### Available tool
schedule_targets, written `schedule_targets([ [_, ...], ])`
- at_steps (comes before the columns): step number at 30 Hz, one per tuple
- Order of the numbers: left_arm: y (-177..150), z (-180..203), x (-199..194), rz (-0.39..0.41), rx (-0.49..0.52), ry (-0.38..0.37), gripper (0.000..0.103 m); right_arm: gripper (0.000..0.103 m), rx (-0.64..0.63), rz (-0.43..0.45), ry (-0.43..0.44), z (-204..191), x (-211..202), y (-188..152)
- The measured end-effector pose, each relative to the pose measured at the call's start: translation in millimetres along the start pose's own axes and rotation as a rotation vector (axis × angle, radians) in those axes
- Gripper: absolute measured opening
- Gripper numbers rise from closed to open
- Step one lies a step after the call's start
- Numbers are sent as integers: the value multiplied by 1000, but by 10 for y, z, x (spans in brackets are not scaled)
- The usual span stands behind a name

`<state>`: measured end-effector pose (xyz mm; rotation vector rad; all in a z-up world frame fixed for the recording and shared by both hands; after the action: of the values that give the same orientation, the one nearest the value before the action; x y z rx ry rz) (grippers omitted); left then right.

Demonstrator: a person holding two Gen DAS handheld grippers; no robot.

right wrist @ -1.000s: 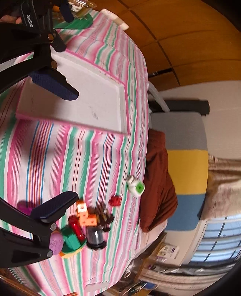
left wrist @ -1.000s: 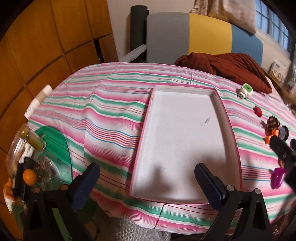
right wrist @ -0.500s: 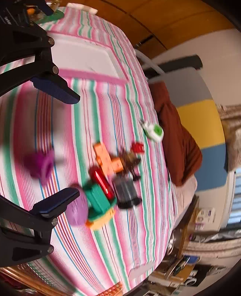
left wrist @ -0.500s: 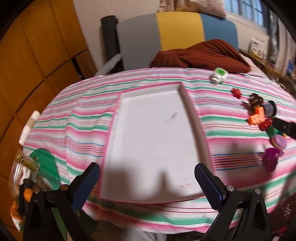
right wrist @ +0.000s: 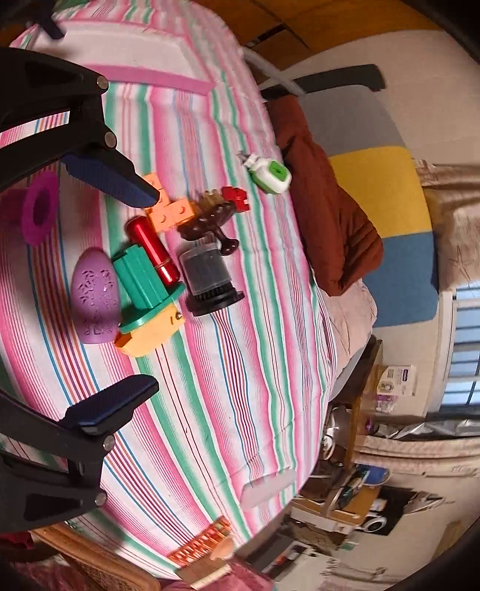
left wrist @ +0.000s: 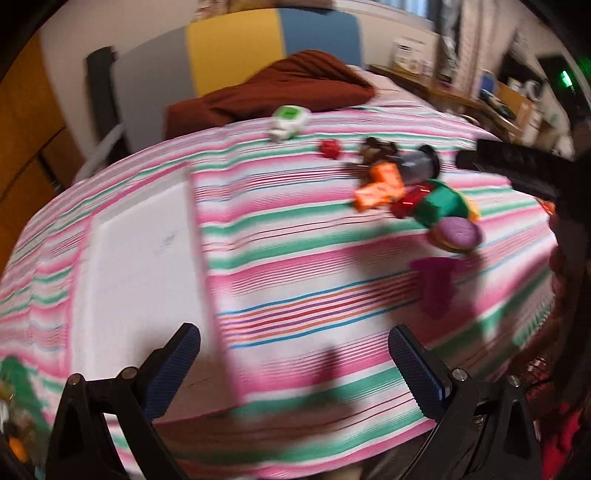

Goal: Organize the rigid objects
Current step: 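Reach the left tool to the magenta suction-cup toy and grasp it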

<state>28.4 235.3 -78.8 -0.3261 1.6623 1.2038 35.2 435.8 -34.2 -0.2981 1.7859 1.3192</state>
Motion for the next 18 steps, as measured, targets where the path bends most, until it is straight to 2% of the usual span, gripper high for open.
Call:
schedule_targets([
  [2,35,119,82,1,-22,-77,98,94,47,-15,15,69,22,7],
  [5,72,243,231,-21,-146,-253,97,94,116,-31,23,192,24,-14],
  [7,104,320,345,-47,-199,-312,97,94,152,-30,37,250,15,-21],
  [10,140,438,445,-53,-176,-305,97,94,233,-31,78,376,11,-46],
  [14,168,612,482,21,-81,-267,97,94,323,-48,138,469,41,-66],
  [16,165,644,552,55,-45,-224,97,94,356,-56,165,500,53,-77],
  [17,165,658,576,66,-26,-202,95,94,368,-58,176,511,56,-80],
  [18,159,681,607,73,-1,-187,89,94,378,-63,185,517,63,-85],
])
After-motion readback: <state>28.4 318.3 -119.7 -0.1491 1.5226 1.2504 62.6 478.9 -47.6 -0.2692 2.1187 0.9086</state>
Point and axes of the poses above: each gripper's, at about its wrist camera, not at the fingertips, and x roughly the way its jaws point, z to its right, y to its top, the point moved 5 cm from there along x, roughly the way its jaws point, and after that the axes turned 3 degrees about -x, right-handed, at the moved point
